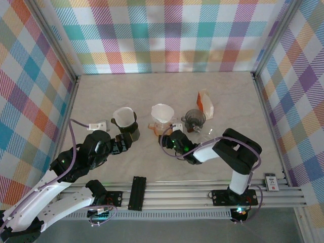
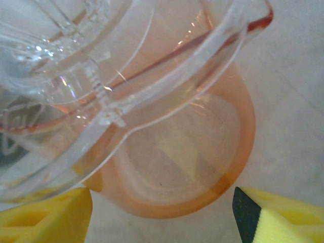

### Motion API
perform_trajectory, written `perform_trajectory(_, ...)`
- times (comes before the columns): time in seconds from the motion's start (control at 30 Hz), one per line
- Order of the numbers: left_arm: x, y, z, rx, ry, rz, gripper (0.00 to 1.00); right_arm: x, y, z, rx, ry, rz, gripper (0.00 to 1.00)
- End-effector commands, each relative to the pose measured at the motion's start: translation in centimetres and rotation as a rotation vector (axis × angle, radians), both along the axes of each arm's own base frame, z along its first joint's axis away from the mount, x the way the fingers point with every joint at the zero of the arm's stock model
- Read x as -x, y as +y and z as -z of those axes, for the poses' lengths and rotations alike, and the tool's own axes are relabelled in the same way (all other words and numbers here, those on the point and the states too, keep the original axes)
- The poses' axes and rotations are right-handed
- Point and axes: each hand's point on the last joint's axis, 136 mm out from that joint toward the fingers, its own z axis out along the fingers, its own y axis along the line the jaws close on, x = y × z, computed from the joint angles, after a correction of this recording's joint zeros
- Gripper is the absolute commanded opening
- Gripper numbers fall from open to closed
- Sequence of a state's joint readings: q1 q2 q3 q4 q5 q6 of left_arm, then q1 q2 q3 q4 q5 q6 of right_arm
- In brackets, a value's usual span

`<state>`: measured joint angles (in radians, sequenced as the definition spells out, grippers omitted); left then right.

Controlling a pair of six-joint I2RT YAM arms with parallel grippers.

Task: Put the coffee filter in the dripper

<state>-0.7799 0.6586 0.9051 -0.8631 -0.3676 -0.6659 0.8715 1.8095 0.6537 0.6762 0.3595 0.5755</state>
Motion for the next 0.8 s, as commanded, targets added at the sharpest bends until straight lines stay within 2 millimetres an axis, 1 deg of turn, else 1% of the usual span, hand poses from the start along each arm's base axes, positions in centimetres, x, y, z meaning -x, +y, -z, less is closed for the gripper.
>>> perform_trajectory(0.0,0.0,0.2,0.4,0.002,0.009,-0.01,1.0,-2.1,1.0,-0.4,-0.006,-0.008,-0.017,0.74)
perform_trajectory(0.07,0.0,0.2,0.4,0.001,0.009,-0.007,1.0,-3.4,1.3,-0.4,-0.008,-0.001,-0.014,0.74)
perform_trajectory(0.1,0.0,0.2,0.4,0.003,0.008,-0.007,1.0,-3.8,1.3,0.1,0.009,0.016,-0.014,0.74)
perform_trajectory(0.2,0.0,0.1,0.5,0.003,0.008,-0.004,1.0,-5.1,1.7,0.6,0.02,0.033,-0.013,0.74)
perform_trajectory(0.27,0.0,0.0,0.6,0.002,0.012,0.0,1.0,-5.7,2.0,0.6,0.018,0.041,-0.015,0.74)
perform_trajectory(0.33,-0.1,-0.1,0.7,0.0,0.014,0.002,1.0,-5.8,2.2,0.4,0.013,0.043,-0.021,0.74)
perform_trajectory(0.43,-0.1,-0.3,0.9,0.001,0.017,0.006,1.0,-5.2,1.9,0.4,0.011,0.064,-0.023,0.75)
perform_trajectory(0.53,-0.2,-0.4,0.9,0.002,0.012,0.01,1.0,-4.0,1.4,0.5,-0.002,0.087,-0.025,0.76)
perform_trajectory(0.67,-0.3,-0.5,1.0,0.006,0.01,0.012,1.0,-1.7,1.0,0.6,0.004,0.111,-0.043,0.76)
perform_trajectory(0.77,-0.3,-0.6,1.1,0.007,0.014,0.017,1.0,0.3,0.7,0.3,0.0,0.131,-0.053,0.76)
